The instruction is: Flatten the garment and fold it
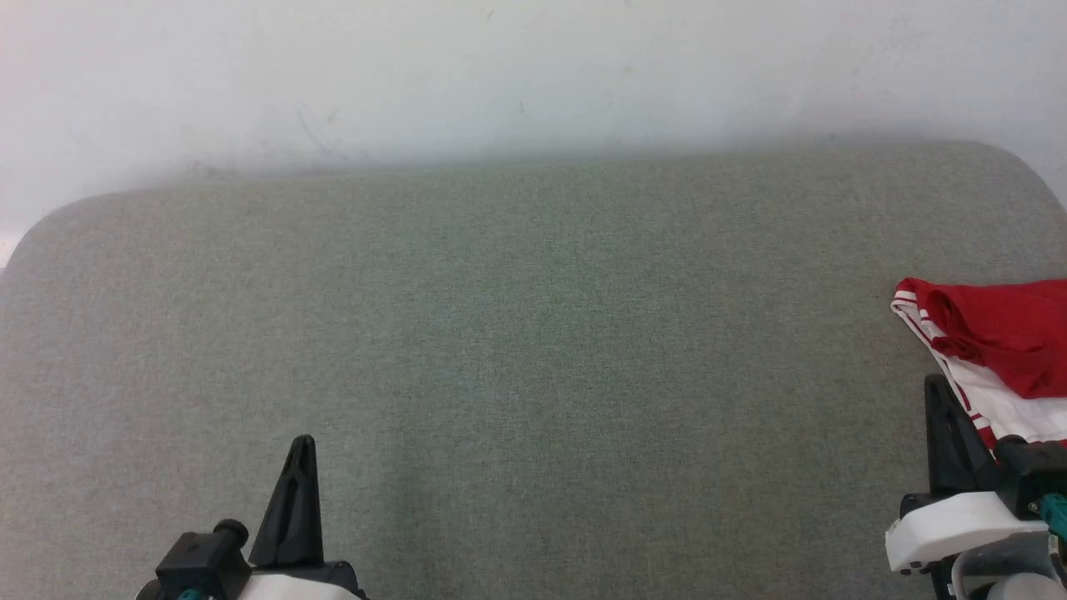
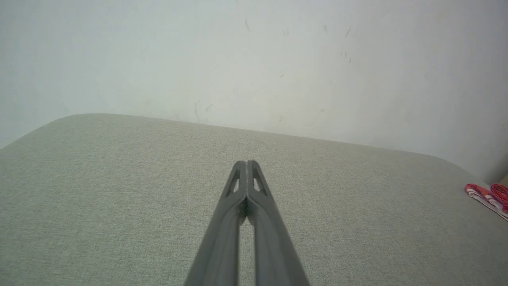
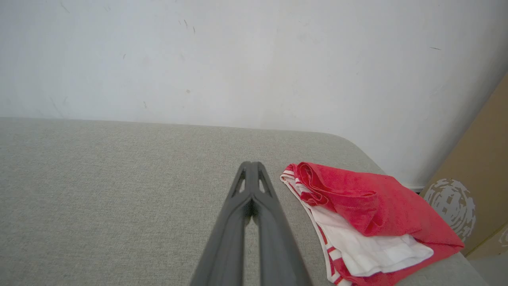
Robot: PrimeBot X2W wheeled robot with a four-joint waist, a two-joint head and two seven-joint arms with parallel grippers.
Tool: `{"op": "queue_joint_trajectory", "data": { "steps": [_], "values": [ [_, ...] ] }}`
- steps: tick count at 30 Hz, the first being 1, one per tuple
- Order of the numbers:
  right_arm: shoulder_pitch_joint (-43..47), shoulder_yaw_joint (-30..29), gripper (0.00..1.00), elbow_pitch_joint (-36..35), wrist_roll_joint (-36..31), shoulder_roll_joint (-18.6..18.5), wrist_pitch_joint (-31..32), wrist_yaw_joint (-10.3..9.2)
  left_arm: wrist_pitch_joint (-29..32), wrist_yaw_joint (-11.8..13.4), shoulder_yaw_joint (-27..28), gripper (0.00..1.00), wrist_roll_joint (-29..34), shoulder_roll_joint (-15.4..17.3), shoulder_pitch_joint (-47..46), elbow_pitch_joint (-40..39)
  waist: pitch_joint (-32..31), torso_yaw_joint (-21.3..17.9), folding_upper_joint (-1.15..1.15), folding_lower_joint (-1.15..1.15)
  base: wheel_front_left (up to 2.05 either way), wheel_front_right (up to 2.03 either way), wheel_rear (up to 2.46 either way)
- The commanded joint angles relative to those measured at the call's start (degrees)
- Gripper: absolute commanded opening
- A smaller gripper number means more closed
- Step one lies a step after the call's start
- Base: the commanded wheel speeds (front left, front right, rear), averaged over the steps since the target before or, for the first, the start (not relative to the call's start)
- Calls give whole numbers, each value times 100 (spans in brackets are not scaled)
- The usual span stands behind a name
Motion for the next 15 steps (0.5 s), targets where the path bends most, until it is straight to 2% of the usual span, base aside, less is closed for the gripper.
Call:
{"op": "queue_joint_trajectory", "data": {
  "steps": [1,15],
  "values": [
    [5,39,0,-51,17,1,33,-1,32,7,4,0,65,-5,-50,1,-3,3,-1,0,0,0,0],
    [16,174,0,-177,50,4,197,-2,196,29,6,0,212,-13,-145,3,-27,23,-1,0,0,0,0]
  ]
}}
